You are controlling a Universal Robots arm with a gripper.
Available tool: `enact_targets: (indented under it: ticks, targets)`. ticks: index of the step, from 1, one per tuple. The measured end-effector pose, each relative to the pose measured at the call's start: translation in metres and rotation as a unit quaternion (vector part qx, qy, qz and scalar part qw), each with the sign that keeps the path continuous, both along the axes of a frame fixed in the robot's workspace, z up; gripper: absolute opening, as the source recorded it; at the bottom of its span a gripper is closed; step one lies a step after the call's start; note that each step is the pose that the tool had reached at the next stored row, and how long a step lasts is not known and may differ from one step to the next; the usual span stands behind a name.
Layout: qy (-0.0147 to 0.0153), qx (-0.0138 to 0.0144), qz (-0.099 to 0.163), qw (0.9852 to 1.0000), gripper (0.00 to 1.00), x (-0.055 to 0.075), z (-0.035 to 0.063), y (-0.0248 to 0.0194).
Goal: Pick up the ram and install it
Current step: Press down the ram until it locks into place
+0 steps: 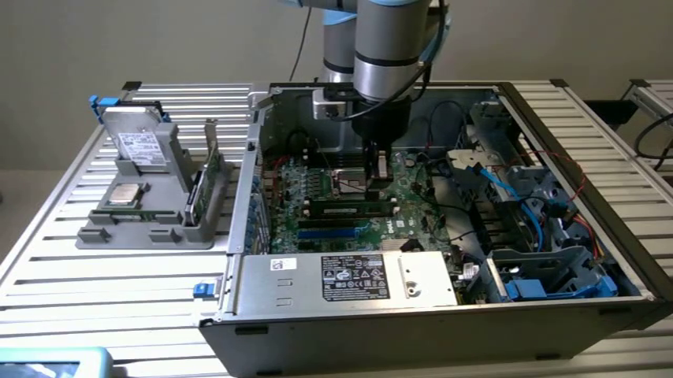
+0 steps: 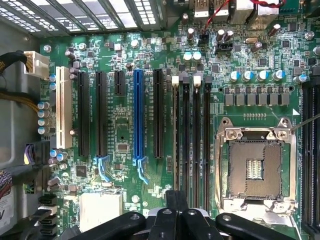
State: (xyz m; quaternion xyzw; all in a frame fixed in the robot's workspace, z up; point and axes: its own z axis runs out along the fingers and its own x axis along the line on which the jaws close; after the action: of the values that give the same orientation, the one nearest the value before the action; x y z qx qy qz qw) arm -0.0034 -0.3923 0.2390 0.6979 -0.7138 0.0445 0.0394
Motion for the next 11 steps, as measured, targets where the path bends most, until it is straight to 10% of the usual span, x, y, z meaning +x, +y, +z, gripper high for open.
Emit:
enact_targets:
  ticks: [11]
  targets:
    - [0.0001,0.0029,0.0,1.0,0.11,0.0017,-0.0016,-0.0025]
